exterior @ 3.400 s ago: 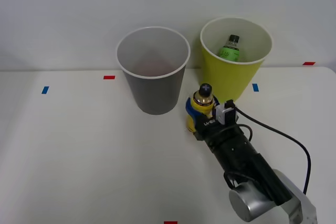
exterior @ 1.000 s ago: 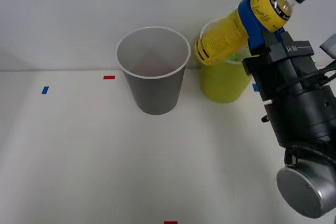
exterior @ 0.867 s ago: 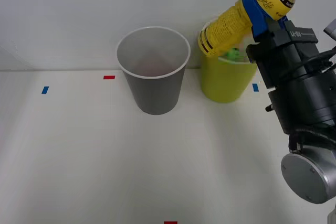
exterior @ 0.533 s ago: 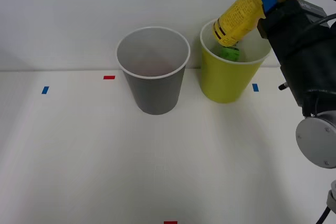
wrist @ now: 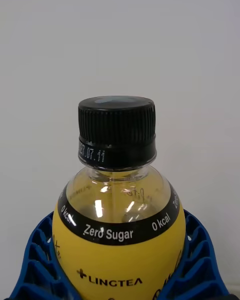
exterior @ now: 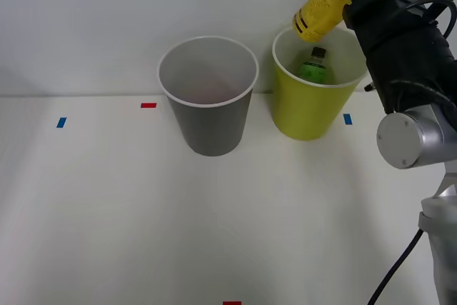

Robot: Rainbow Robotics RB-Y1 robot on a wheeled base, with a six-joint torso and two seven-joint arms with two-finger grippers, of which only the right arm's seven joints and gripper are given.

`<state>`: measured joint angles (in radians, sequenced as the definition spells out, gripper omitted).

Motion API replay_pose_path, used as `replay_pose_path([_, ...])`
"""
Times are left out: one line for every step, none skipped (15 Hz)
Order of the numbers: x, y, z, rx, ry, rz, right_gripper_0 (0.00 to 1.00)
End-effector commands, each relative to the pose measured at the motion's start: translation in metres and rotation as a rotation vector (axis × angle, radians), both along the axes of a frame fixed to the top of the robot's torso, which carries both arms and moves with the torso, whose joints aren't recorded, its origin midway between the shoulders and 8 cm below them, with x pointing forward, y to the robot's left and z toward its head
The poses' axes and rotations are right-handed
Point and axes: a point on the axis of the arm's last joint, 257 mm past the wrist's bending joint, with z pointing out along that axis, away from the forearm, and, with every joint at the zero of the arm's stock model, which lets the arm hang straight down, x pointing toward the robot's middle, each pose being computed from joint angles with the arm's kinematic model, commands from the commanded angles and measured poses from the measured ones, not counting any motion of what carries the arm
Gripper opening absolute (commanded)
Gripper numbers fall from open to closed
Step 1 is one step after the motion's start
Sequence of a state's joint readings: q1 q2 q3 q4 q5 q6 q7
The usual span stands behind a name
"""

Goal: Put cans in the gray bin, plastic bottles in the light green bin

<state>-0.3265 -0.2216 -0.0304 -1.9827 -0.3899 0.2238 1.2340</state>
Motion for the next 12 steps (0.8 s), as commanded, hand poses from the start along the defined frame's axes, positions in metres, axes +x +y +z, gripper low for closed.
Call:
replay_pose_path([0.018,-0.003,-0.009,-0.050,0.021,-0.031,0.00])
replay_pose_path([0.023,-0.002,-0.011,-0.061,0.028,-0.038,0.00])
replay_pose_path([0.032,-0.002,-0.014,-0.074,0.038,-0.046,0.00])
replay_pose_path([0.039,-0.002,-0.016,-0.084,0.045,-0.055,0.00])
replay_pose_path([0.042,0.000,-0.019,-0.087,0.052,-0.056,0.00])
replay_pose_path([0.045,0.000,-0.022,-0.094,0.057,-0.059,0.00])
replay_pose_path([0.047,0.000,-0.023,-0.107,0.059,-0.064,0.00])
replay_pose_path([0.048,0.000,-0.024,-0.125,0.061,-0.070,0.00])
replay_pose_path([0.048,-0.001,-0.024,-0.140,0.058,-0.077,0.00])
replay_pose_path([0.049,-0.002,-0.027,-0.159,0.063,-0.088,0.00])
replay_pose_path([0.051,-0.002,-0.032,-0.174,0.082,-0.092,0.00])
replay_pose_path([0.052,-0.002,-0.032,-0.183,0.083,-0.096,0.00])
